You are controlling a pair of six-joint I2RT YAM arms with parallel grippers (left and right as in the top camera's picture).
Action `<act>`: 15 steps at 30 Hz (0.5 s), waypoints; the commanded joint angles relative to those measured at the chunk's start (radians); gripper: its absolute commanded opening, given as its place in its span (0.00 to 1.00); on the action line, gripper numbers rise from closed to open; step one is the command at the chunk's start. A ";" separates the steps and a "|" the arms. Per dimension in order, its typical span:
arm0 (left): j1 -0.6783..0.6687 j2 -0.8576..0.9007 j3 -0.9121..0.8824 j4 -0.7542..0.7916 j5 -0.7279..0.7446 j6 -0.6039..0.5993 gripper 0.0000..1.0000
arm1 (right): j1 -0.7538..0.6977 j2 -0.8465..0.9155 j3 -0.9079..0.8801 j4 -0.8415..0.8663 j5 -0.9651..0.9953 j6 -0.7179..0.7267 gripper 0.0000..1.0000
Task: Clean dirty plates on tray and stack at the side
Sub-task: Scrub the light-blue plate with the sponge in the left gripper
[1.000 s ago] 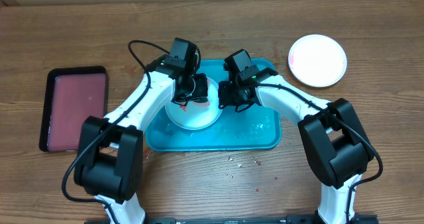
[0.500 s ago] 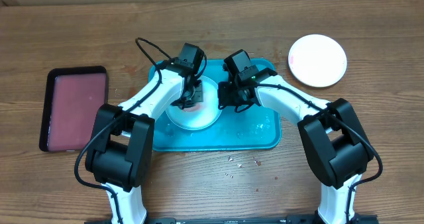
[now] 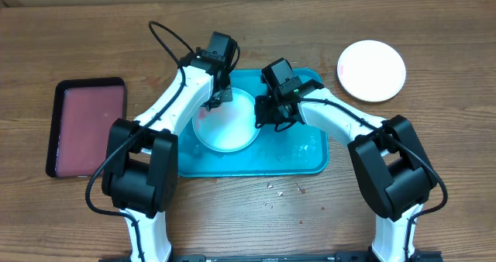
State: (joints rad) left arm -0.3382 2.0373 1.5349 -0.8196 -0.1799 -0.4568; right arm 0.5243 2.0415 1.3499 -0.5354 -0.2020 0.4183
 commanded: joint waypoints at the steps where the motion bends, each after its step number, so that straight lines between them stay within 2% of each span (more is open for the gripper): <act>1: -0.007 0.032 -0.005 0.064 0.379 -0.019 0.04 | -0.002 0.014 -0.002 0.003 0.029 0.002 0.04; 6: -0.029 0.091 -0.013 0.050 0.337 -0.021 0.04 | -0.002 0.014 -0.002 -0.005 0.029 0.002 0.04; 15: 0.015 0.093 -0.005 -0.098 -0.113 -0.023 0.04 | -0.002 0.014 -0.002 -0.012 0.030 0.002 0.04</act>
State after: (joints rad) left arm -0.3584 2.1143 1.5391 -0.8738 -0.0509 -0.4686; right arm 0.5243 2.0415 1.3499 -0.5419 -0.2016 0.4183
